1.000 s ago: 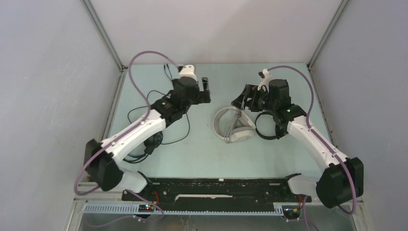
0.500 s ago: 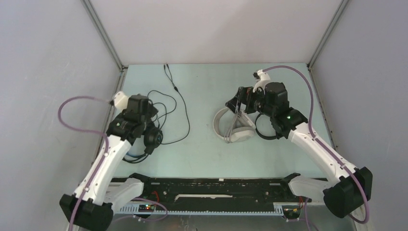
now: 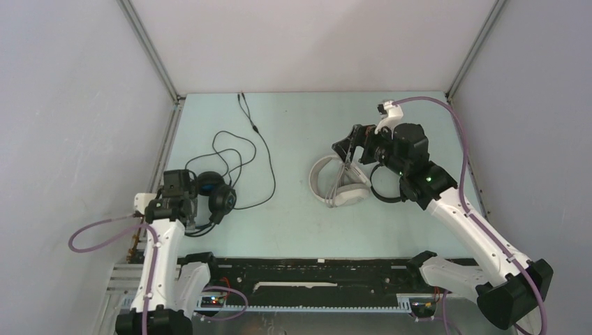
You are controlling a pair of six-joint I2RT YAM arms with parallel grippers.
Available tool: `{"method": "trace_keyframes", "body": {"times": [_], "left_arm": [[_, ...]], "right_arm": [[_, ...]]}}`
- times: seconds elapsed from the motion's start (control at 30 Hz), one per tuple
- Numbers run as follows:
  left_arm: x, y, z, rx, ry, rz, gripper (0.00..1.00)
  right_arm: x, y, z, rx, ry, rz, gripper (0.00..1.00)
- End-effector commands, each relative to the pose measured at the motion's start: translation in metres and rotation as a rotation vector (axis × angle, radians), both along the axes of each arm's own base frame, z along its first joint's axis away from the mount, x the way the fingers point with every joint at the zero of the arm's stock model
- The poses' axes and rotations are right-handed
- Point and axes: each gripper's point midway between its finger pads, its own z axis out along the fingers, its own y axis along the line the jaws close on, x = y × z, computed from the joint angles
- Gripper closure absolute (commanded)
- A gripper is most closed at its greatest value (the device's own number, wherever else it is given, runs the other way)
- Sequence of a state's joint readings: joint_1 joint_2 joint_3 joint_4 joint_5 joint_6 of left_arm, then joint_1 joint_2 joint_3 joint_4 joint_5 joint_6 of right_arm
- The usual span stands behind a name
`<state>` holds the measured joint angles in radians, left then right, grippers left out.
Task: Wrap the headphones
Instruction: Pick up the headphones from the corner of the board.
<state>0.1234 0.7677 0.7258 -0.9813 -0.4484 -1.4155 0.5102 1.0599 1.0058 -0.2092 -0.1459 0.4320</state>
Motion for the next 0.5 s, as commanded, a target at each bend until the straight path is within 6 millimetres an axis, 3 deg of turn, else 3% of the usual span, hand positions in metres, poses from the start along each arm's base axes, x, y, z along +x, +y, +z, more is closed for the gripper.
{"method": "trace_keyframes", "body": {"times": [0.0,0.2,0.47], "left_arm": [[-0.007,-0.002,-0.018,-0.038,0.075,0.019,0.23],[-0.022,-0.004,-0.023,-0.049,0.226,0.005,0.22],[-0.036,-0.02,-0.051,-0.151,0.254,0.039,0.26]], "right_arm": [[-0.005,0.007,0.025,0.005,-0.08,0.045,0.0],[-0.005,0.016,0.014,-0.013,-0.056,0.072,0.0],[-0.002,0.026,0.014,0.004,-0.064,0.106,0.01]]}}
